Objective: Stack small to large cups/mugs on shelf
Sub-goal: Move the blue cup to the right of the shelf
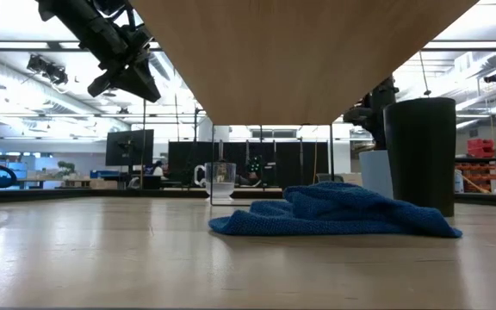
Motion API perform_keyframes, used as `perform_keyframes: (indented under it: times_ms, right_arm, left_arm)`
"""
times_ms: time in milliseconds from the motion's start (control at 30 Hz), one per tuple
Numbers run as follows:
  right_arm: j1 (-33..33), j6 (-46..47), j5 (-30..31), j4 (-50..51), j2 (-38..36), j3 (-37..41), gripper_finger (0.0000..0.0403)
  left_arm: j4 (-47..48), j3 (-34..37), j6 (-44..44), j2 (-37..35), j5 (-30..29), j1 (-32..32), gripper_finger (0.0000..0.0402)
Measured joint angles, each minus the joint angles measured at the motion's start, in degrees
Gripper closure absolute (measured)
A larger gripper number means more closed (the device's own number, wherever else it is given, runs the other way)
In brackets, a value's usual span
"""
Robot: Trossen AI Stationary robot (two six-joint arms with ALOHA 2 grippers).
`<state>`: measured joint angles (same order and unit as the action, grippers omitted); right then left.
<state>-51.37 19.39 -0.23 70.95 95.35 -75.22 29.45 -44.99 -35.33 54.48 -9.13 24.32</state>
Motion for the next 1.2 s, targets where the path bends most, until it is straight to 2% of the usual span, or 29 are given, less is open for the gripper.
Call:
perform_keyframes:
  times_ms: [433, 700, 800, 1000, 1200]
  right_arm:
    - [0.0, -0.1, 0.0, -0.6, 3.8, 0.0, 0.0336]
    - [0.0, -0.6, -0.5, -0.9, 5.1, 0.0, 0.0374]
    - [0.0, -1.2, -0.7, -1.0, 4.6, 0.0, 0.0393]
    - [0.0, -2.0, -0.2, -1.1, 3.0, 0.0, 0.0393]
    - [0.1, -3.3, -2.3, 2.7, -3.2, -0.8, 0.0396]
  left_arm:
    - [0.0, 0.0, 0.0, 0.0, 0.0, 0.0, 0.0346]
    - [0.0, 0.0, 0.0, 0.0, 0.0, 0.0, 0.034]
    - [0.0, 0.0, 0.0, 0.0, 0.0, 0.0, 0.0342]
    - [0.0, 0.0, 0.0, 0.0, 0.0, 0.0, 0.0351]
    - [0.0, 0.0, -0.1, 0.0, 0.0, 0.0, 0.0347]
